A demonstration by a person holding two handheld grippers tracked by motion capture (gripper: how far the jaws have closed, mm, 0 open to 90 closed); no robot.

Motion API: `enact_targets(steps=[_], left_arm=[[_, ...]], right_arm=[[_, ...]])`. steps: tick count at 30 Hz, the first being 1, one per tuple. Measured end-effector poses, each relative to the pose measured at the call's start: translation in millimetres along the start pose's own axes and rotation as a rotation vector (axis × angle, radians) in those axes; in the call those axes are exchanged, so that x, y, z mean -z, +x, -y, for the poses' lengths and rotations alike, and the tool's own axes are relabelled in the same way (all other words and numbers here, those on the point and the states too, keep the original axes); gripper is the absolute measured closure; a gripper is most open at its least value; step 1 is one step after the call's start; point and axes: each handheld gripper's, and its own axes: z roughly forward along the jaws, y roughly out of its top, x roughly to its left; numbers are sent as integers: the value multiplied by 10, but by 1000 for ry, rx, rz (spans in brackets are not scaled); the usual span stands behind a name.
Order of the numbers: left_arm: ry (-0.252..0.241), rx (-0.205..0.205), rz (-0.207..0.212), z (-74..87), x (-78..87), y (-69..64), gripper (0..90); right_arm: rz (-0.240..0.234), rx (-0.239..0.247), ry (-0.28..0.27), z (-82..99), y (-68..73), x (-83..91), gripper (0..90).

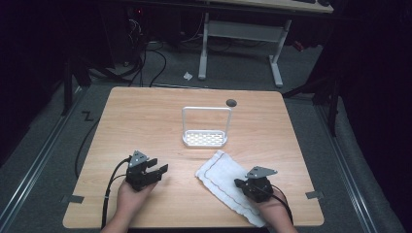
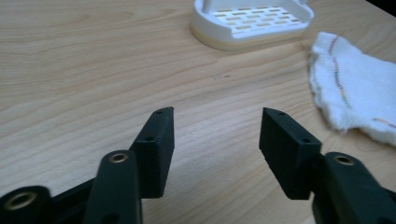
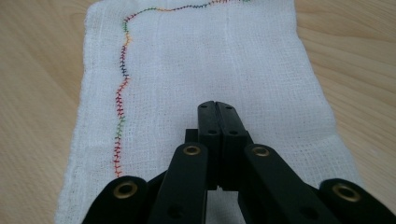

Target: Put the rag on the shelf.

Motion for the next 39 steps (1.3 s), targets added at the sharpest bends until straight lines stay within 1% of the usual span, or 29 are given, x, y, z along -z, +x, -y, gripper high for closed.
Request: enact_targets(steps=[2, 4, 6, 7, 8, 9, 10, 11, 12, 13, 14, 15, 16, 17, 18, 19, 20, 23, 25, 26, 27, 28, 29, 31, 33, 34, 36, 37, 39], left_arm=[[14, 11, 52, -2, -5, -68, 552], [21, -7, 90, -5, -10, -170, 597], [39, -40, 114, -6, -28, -280, 657], [50, -57, 120, -8, -42, -332, 676], [56, -72, 125, -6, -60, -376, 699], [64, -86, 127, -3, -78, -410, 705], [64, -86, 127, -3, -78, -410, 699], [72, -96, 131, 9, -114, -443, 678], [77, -92, 132, 15, -127, -447, 658], [79, -81, 144, 21, -137, -444, 640], [79, -81, 144, 21, -137, -444, 626], [77, -59, 158, 32, -142, -439, 620], [77, -59, 158, 32, -142, -439, 621], [81, -57, 162, 37, -144, -446, 622], [81, -57, 162, 37, -144, -446, 624], [83, -59, 167, 40, -147, -454, 626], [89, -60, 163, 44, -154, -470, 627], [94, -56, 177, 56, -167, -493, 642], [119, -63, 183, 80, -198, -545, 656], [127, -67, 175, 88, -208, -559, 660], [144, -67, 156, 97, -224, -570, 667], [153, -58, 148, 106, -240, -567, 673], [147, -46, 143, 106, -244, -555, 685], [147, -28, 122, 84, -256, -525, 697], [141, -31, 100, 57, -278, -485, 707], [143, -33, 90, 33, -296, -464, 709], [143, -50, 54, -19, -333, -422, 707], [139, -53, 41, -35, -348, -390, 706], [121, -26, 33, -45, -367, -329, 713]], right_arm=[[-7, 0, -7, -21, 11, 6, 886], [12, -12, -44, -38, -57, 87, 889], [55, -55, -80, -26, -206, 211, 900], [101, -61, -85, 0, -290, 260, 900], [162, -59, -81, 40, -368, 291, 900], [201, -74, -69, 90, -443, 309, 900], [201, -74, -69, 90, -443, 309, 900], [221, -91, -38, 186, -532, 315, 900], [222, -87, -27, 209, -534, 308, 900], [208, -89, -15, 234, -521, 297, 900], [186, -94, -11, 252, -497, 289, 900], [173, -94, -10, 263, -463, 288, 900], [173, -94, -10, 263, -463, 288, 900], [149, -76, -3, 273, -370, 297, 900], [149, -76, -3, 273, -370, 297, 900], [119, -64, 0, 284, -299, 286, 900], [111, -64, 4, 282, -269, 278, 900], [75, -42, 8, 230, -169, 227, 900], [30, -35, 6, 189, -89, 172, 900], [7, -23, 4, 162, -37, 133, 900], [-4, -21, 3, 143, -7, 107, 900], [-14, -17, 2, 110, 25, 70, 900], [-26, -16, 3, 75, 62, 32, 900], [-50, 3, 2, 15, 143, -39, 900], [-84, 15, 2, -36, 210, -101, 900], [-91, 27, 0, -58, 243, -128, 900], [-98, 46, 1, -92, 304, -167, 900], [-109, 47, 0, -104, 326, -184, 900], [-127, 44, -8, -110, 368, -209, 900]])
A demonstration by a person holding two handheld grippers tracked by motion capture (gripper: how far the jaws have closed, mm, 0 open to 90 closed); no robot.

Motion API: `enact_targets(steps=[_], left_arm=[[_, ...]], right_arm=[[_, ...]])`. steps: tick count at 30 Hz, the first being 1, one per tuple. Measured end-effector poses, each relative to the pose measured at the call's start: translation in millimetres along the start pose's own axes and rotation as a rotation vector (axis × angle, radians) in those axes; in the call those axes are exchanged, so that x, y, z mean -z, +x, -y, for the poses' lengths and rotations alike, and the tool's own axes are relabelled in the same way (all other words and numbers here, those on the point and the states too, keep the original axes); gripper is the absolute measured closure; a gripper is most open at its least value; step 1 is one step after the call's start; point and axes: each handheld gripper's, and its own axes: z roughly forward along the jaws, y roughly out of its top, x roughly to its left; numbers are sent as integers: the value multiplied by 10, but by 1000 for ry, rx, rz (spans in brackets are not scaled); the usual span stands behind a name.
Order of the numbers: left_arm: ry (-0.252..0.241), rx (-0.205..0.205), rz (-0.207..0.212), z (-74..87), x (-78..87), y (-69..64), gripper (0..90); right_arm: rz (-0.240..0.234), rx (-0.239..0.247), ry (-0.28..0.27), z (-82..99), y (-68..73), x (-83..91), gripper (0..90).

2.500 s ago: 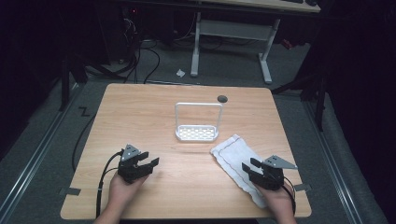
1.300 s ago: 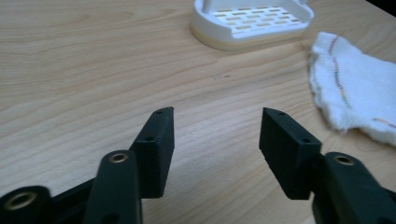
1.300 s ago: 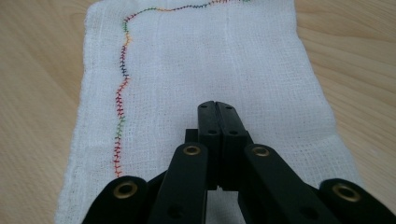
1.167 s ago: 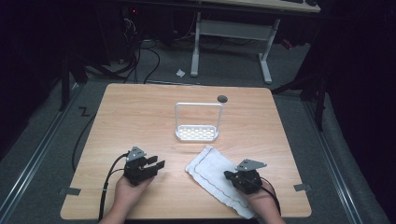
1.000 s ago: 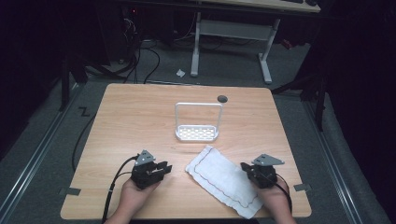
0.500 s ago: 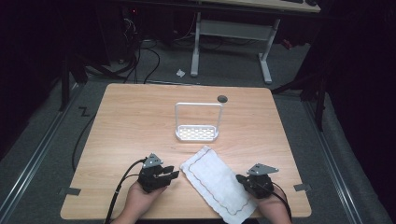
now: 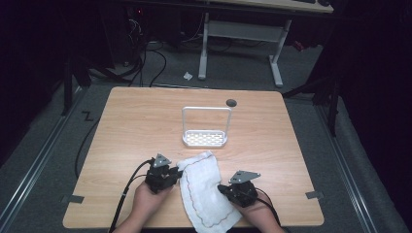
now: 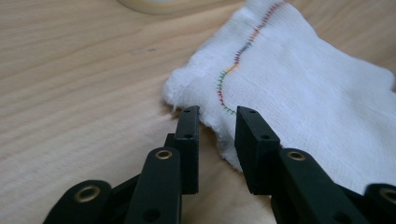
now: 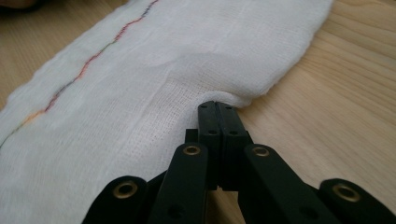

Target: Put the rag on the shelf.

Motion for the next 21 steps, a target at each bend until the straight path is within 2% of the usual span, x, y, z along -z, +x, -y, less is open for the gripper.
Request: enact_targets(steps=[3, 5, 8, 10, 11, 13, 16, 17, 18, 21], left_arm=[[-5, 8, -4, -3, 1, 21, 712], [-7, 15, -13, -4, 23, 35, 683], [-44, 2, -2, 9, 118, 31, 693], [-51, 1, 0, 23, 144, 22, 694], [-46, -2, 22, 72, 165, 3, 692], [-26, -23, 19, 109, 155, -39, 687], [-17, -29, 33, 115, 125, -78, 684], [-17, -29, 33, 115, 125, -78, 685], [-16, -35, 37, 107, 111, -94, 685], [-5, -75, 25, 105, 71, -140, 691]], right_arm=[[-6, 10, -5, -3, 44, -2, 900], [-9, 3, -30, -15, 26, 36, 900], [23, 8, -62, -72, -41, 84, 900], [39, 8, -67, -118, -83, 69, 900], [40, 5, -72, -155, -102, 45, 900], [45, 12, -76, -219, -112, -17, 900], [53, 27, -69, -356, -137, -180, 900], [46, 19, -70, -426, -165, -258, 900], [46, 19, -70, -426, -165, -258, 900], [55, 17, -34, -499, -216, -403, 900]])
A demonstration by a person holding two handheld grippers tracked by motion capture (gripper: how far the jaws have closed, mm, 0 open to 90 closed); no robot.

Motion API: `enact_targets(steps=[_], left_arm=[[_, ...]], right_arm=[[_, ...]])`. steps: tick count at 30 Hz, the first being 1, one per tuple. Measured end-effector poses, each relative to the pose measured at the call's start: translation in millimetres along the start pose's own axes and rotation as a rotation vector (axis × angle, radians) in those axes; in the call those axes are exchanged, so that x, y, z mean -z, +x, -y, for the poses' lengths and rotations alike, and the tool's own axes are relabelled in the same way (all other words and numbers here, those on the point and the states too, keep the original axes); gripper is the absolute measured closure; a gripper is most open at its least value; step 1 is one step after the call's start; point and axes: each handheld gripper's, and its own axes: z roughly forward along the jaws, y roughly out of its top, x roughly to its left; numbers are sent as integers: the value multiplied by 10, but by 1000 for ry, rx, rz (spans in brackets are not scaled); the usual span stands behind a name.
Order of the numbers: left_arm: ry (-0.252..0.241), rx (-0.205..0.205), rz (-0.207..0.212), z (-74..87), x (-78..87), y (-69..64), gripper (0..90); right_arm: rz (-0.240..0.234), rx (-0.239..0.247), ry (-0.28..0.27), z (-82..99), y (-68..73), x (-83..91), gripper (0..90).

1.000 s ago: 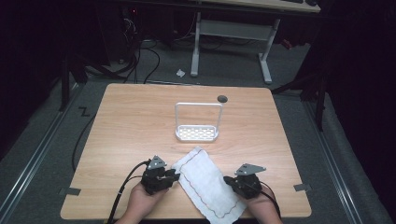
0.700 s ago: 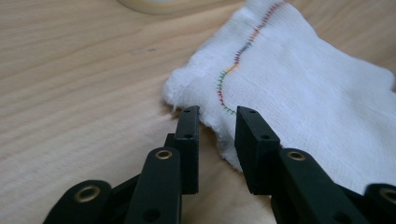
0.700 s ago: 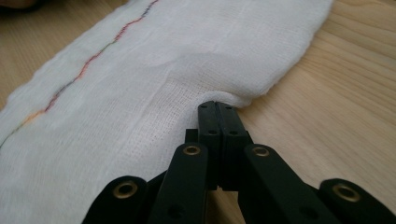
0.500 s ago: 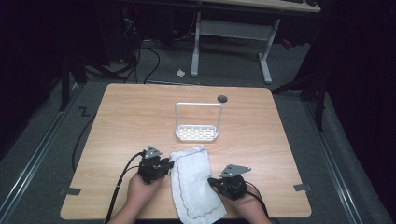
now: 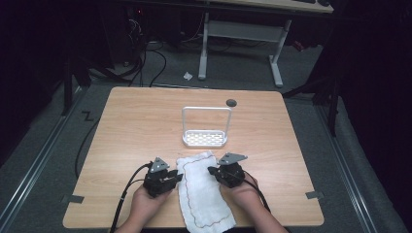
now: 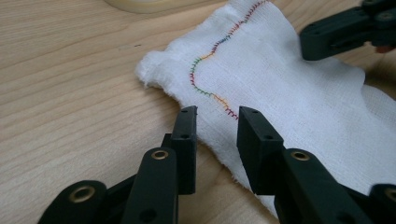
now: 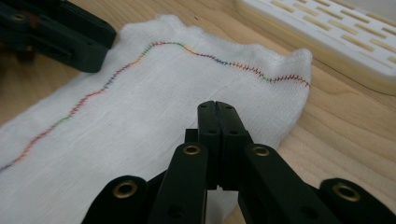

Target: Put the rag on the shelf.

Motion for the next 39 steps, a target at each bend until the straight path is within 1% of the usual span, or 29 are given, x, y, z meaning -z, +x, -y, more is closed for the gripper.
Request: enact_targets(steps=[1, 3, 5, 6, 7, 8, 9, 10, 12, 13, 14, 15, 17, 18, 19, 21, 23, 24, 25, 26, 27, 28, 29, 30, 32, 33, 35, 36, 39], left_arm=[[1, -12, -4, 5, -13, -11, 702], [2, -24, -5, 4, -18, -24, 708], [6, -34, 6, 8, -20, -47, 710], [9, -40, 16, 10, -21, -66, 710], [14, -50, 18, 15, -17, -90, 710], [14, -61, 33, 25, -18, -120, 708], [13, -74, 36, 40, -13, -148, 708], [13, -81, 39, 49, -9, -170, 702], [13, -72, 49, 59, -1, -182, 678], [12, -66, 48, 57, 5, -178, 661], [-8, -65, 42, 55, 17, -174, 644], [-28, -64, 42, 47, 32, -165, 629], [-59, -44, 44, 10, 25, -138, 562], [-64, -36, 37, -6, 6, -127, 501], [-71, -33, 31, -19, -34, -124, 501], [-57, -34, 0, -60, -107, -123, 463], [-77, -41, -19, -105, -149, -121, 405], [-78, -32, -12, -129, -178, -115, 411], [-55, -25, -5, -158, -221, -107, 432], [-10, -20, -20, -189, -276, -106, 432], [-2, -34, -32, -207, -300, -113, 443], [-1, -39, -44, -215, -310, -121, 471], [-2, -37, -44, -215, -311, -119, 509], [-4, -31, -35, -212, -308, -112, 575], [-3, -17, -14, -194, -291, -102, 669], [0, -23, -4, -186, -282, -106, 713], [6, -39, 10, -178, -278, -119, 764], [8, -40, 18, -179, -278, -114, 791], [10, -29, 33, -182, -280, -99, 807]], right_arm=[[-5, -3, 5, 11, -12, -30, 900], [-12, -15, -5, 49, -17, -14, 900], [-14, -11, 2, 121, 22, 65, 900], [-14, -11, 2, 121, 22, 65, 900], [-14, -14, 4, 149, 40, 98, 900], [-18, -12, 13, 216, 76, 178, 900], [-18, -12, 13, 216, 76, 178, 900], [-28, -21, 9, 261, 89, 218, 900], [-59, -65, -15, 358, 92, 281, 891], [-66, -78, -18, 381, 94, 311, 874], [-59, -75, -30, 386, 95, 344, 858], [-48, -72, -53, 376, 89, 378, 840], [-29, -84, -96, 343, 46, 428, 797], [2, -84, -104, 331, 6, 442, 766], [2, -84, -104, 331, 6, 442, 766], [29, -78, -106, 339, -15, 433, 718], [46, -82, -106, 349, -22, 425, 659], [51, -80, -109, 354, -21, 420, 615], [61, -68, -103, 357, -10, 405, 582], [61, -68, -103, 357, -10, 405, 582], [60, -58, -103, 357, -4, 401, 580], [61, -50, -104, 355, 3, 401, 574], [67, -44, -106, 348, 9, 404, 573], [70, -45, -108, 341, 15, 411, 573], [66, -50, -113, 335, 19, 419, 590], [66, -56, -110, 339, 23, 414, 597], [70, -66, -99, 352, 22, 397, 606], [73, -74, -97, 355, 19, 396, 603], [74, -109, -113, 325, -27, 381, 550]])
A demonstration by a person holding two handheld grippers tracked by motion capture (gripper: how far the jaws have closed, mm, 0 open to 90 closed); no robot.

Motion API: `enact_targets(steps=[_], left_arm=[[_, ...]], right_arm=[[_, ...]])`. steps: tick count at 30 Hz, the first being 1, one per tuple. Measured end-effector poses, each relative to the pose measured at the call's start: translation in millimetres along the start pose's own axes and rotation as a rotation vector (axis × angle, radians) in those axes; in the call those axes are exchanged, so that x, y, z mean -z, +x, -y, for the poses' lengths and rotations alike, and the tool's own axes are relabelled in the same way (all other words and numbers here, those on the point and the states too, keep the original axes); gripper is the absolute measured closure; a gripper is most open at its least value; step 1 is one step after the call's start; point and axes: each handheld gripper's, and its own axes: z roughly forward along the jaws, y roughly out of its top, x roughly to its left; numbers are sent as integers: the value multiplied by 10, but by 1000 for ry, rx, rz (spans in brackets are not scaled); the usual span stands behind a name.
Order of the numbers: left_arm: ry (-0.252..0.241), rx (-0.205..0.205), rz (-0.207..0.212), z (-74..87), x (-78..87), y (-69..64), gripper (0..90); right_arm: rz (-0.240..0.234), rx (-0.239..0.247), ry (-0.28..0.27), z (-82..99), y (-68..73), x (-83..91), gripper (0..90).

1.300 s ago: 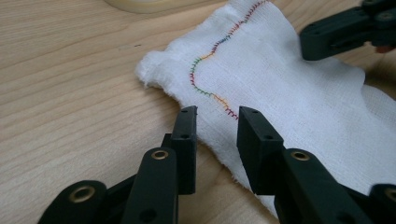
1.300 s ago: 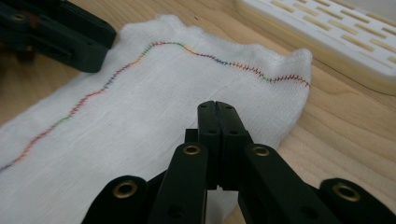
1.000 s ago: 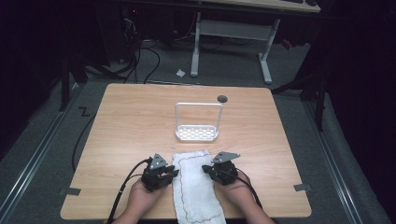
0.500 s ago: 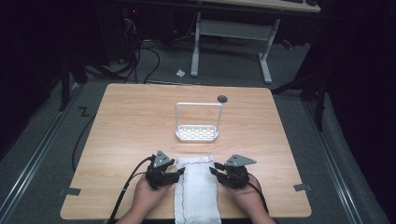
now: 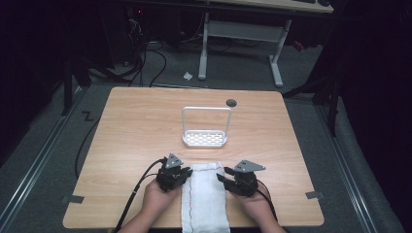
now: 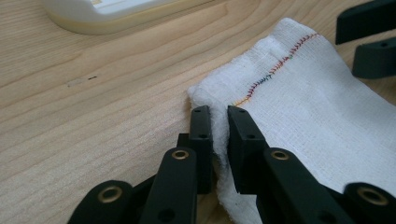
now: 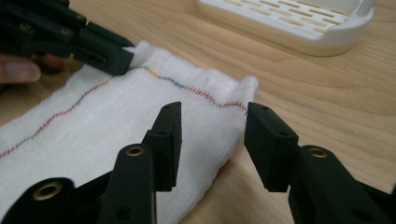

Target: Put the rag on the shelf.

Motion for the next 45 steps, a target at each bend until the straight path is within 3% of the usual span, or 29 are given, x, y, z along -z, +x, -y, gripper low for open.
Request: enact_targets(steps=[3, 6, 10, 18, 22, 27, 34, 36, 39, 41, 45], left_arm=[[0, 10, 10, -1, -1, 14, 810], [2, -2, 1, -4, -2, 1, 809], [1, 6, 6, -8, -9, 8, 816], [-3, -2, -14, 2, 0, -22, 820], [0, 9, 1, -1, -3, -4, 819], [2, 9, 15, -5, -5, 11, 828], [-61, 57, 66, -19, 52, 36, 831], [-76, 42, 62, -15, 68, 16, 831], [-94, -18, 23, -20, 121, -47, 831], [-111, -46, 22, -37, 176, -83, 831], [-156, -58, 22, -57, 284, -112, 832]], right_arm=[[24, -16, 10, -82, -67, -82, 507], [15, -49, 56, -137, -131, -185, 498], [37, -26, 90, -124, -116, -302, 502], [6, -46, 69, -88, -62, -294, 677], [-25, -65, 77, -81, -61, -288, 783], [-31, -47, 79, -84, -52, -273, 853], [20, 30, 27, -92, 36, -149, 858], [27, 38, 5, -99, 47, -108, 858], [24, 39, -27, -120, 70, -53, 857], [23, 49, -45, -148, 91, -13, 858], [11, 46, -92, -203, 121, 57, 857]])
